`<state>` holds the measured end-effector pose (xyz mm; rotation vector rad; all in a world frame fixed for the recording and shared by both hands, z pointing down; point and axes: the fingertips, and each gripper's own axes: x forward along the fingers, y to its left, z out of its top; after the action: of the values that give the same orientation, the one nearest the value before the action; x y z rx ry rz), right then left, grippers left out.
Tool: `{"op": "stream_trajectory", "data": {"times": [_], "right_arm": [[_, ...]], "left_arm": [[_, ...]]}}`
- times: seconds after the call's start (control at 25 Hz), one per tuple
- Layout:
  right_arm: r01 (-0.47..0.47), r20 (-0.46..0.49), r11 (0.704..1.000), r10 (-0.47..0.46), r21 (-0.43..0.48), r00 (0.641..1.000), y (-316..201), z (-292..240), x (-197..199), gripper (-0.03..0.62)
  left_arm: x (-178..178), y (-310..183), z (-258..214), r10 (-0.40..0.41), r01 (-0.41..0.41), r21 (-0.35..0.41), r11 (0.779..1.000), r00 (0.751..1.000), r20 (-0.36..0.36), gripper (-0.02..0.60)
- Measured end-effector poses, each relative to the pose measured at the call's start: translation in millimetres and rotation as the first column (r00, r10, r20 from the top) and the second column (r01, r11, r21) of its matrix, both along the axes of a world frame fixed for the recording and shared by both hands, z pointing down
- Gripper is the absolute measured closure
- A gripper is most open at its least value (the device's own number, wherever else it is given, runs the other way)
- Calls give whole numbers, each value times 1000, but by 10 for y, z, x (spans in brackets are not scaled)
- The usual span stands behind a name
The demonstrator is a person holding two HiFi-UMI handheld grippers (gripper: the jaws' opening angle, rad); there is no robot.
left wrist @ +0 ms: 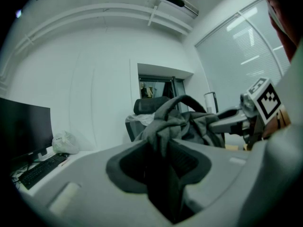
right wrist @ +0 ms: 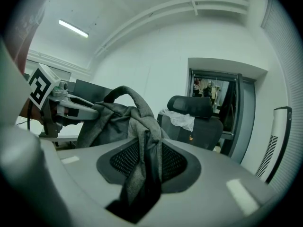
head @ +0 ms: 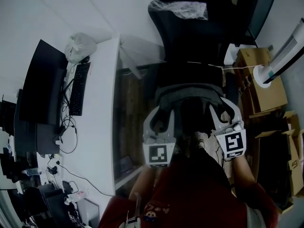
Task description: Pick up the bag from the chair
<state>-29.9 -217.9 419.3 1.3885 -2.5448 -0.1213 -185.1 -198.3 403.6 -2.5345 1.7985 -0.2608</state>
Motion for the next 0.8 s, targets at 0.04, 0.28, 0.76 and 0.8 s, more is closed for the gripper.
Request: {"op": "stream_trajectory", "data": {"times": [0.04,0.28,0.76,0.8], "right_arm": [[1,0,1000,-1,0,1000,-5,4,6,467],[1,2,1000,-1,-5,1000,-36,6,48,467],[1,2,1000,-1,-6,1000,-84,-30,86,467],[0,3,1000,0,-6,1000,-90,-33,93,467]], "left_arm": [[3,-3,8,1,-1,2,1000,1000,10,448],[45,-38,-2,2,-2,7,1000,1000,28,448],[86,-81,-51,0,0,3,1000,1000,21,448],[94,-88,-66,-1,1,5,1000,1000,15,448]]}}
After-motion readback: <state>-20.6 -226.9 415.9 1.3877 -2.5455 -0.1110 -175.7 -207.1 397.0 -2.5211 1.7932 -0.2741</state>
